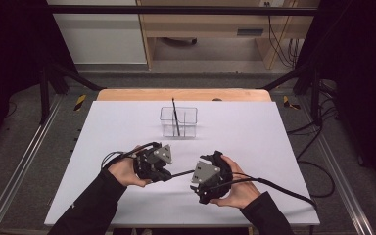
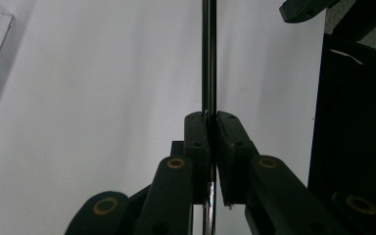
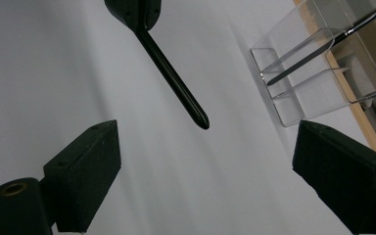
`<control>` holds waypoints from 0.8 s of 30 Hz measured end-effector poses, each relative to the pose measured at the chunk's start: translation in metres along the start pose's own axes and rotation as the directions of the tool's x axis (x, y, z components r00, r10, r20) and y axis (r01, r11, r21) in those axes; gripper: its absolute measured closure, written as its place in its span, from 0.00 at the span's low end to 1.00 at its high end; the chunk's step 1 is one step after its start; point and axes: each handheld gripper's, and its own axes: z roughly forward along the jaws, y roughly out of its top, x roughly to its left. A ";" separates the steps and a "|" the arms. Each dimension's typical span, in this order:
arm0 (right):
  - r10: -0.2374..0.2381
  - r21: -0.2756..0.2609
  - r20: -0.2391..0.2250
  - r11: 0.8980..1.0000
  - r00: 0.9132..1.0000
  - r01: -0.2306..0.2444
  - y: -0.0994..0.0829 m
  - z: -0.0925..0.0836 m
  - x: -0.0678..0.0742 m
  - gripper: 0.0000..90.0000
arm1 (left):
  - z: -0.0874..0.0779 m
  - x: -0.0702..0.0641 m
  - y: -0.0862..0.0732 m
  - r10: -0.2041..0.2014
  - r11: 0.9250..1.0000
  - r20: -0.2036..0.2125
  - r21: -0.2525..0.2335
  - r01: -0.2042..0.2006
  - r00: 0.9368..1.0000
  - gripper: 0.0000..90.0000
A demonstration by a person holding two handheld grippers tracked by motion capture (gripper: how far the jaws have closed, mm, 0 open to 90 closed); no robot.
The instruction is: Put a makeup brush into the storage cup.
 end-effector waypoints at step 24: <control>-0.120 0.040 -0.047 0.992 0.992 0.122 0.016 0.012 0.010 0.28 | 0.004 0.003 0.007 0.011 1.000 0.061 0.003 -0.012 0.998 0.93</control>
